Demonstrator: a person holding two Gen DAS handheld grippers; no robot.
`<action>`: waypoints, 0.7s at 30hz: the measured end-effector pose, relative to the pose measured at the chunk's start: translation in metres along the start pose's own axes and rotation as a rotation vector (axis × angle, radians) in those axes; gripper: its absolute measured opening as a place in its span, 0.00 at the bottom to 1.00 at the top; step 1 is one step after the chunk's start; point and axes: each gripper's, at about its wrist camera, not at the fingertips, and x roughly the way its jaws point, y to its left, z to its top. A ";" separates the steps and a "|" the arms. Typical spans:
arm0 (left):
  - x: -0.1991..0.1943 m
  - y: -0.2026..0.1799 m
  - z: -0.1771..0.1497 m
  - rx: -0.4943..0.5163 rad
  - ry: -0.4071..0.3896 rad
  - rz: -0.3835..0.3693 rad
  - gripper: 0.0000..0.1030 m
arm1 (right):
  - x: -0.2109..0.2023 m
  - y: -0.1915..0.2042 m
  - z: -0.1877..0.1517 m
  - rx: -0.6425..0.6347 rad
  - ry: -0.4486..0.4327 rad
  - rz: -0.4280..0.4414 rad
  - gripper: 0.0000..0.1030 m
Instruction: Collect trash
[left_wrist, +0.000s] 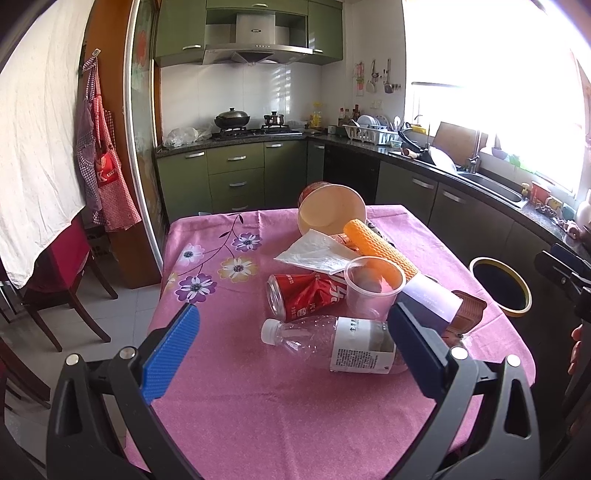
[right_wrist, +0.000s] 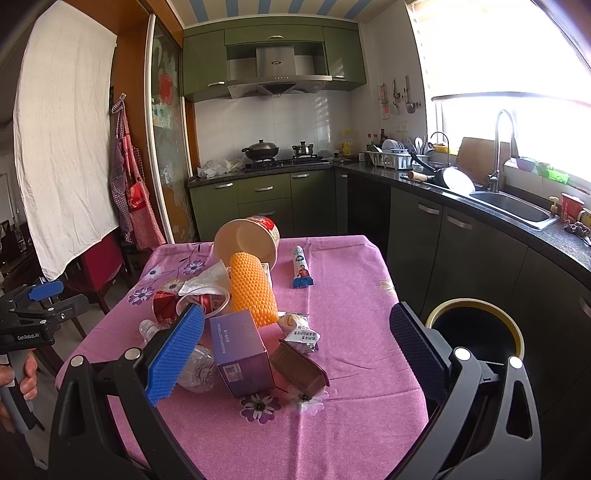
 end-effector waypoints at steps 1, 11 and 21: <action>0.000 0.000 0.000 0.000 0.002 -0.002 0.94 | 0.001 0.000 0.000 0.000 0.001 0.001 0.96; 0.000 0.000 0.000 -0.001 0.007 -0.004 0.94 | 0.003 0.003 -0.002 0.003 0.004 0.000 0.97; 0.003 0.000 -0.002 -0.006 0.021 -0.008 0.94 | 0.003 0.003 -0.002 0.002 0.006 0.001 0.96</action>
